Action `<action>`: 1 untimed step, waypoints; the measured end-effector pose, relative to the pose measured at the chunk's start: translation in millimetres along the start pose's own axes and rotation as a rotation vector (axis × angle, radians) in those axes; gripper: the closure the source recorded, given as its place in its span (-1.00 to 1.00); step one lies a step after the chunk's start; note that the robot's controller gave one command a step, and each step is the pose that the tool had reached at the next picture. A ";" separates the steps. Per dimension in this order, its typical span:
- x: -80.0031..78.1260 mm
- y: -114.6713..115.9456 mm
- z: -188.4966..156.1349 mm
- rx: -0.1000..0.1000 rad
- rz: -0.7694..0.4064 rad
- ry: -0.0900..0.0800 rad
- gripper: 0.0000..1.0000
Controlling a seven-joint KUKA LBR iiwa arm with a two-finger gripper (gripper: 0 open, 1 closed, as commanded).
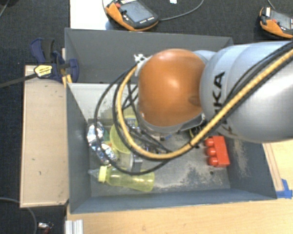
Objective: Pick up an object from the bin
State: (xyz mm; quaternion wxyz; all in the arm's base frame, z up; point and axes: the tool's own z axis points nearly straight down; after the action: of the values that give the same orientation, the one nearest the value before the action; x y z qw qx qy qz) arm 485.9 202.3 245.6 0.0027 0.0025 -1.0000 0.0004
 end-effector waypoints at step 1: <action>-1.9 -1.4 -4.2 -0.002 0.008 -0.008 -1.00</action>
Offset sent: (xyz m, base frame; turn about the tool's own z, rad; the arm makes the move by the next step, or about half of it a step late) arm -0.0084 -0.0060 -0.1756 -0.0215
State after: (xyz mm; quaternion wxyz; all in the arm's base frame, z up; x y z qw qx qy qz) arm 487.8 201.0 249.8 -0.0011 -0.0014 -1.0000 -0.0007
